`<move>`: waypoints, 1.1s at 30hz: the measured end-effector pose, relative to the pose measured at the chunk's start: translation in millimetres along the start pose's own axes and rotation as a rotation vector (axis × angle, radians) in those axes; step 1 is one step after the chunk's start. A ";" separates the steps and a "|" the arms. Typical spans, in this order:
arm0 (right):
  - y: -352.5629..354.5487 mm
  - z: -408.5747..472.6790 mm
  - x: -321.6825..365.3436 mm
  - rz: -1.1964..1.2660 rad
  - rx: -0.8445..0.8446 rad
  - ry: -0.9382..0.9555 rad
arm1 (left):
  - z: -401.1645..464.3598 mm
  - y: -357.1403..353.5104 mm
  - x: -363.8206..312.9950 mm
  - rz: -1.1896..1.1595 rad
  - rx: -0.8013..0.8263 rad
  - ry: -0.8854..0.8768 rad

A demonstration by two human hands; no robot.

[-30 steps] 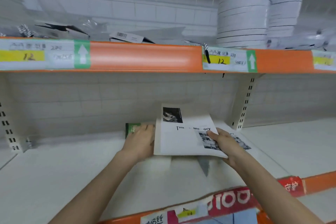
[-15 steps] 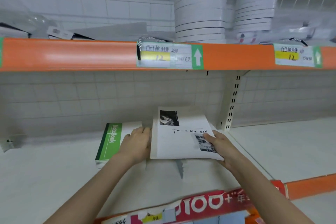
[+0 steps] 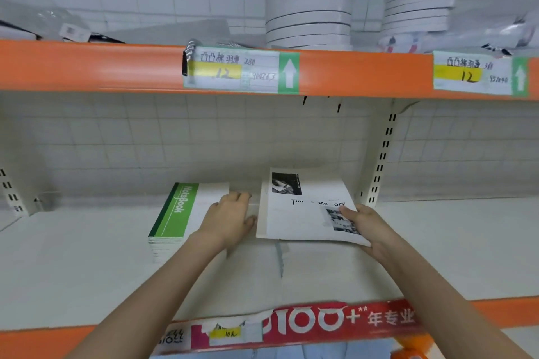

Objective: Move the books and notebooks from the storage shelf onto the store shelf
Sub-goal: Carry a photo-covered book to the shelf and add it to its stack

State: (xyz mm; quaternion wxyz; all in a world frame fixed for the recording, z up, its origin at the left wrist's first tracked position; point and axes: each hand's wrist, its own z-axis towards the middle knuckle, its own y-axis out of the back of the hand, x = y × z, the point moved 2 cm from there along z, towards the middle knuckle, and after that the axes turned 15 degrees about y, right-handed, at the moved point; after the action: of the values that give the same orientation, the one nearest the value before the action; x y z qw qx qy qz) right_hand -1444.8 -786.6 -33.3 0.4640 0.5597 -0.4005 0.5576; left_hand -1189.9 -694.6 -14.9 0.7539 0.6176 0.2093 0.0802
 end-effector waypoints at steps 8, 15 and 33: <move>20.5 27.7 -4.2 -0.087 0.092 -0.036 | -3.7 -12.4 -29.6 -0.061 -0.014 0.087; 26.2 43.0 -8.9 -0.161 0.134 -0.055 | -13.1 -24.5 -41.1 -0.070 -0.004 0.140; 24.8 20.7 -2.4 -0.979 0.262 0.528 | -22.0 -45.6 -78.1 -0.312 0.191 0.235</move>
State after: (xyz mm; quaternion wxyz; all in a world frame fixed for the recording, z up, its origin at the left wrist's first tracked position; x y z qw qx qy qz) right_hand -1463.7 -813.0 -32.8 0.6792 0.5747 0.1076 0.4436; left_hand -1275.5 -714.7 -45.3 0.6655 0.6328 0.3955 0.0135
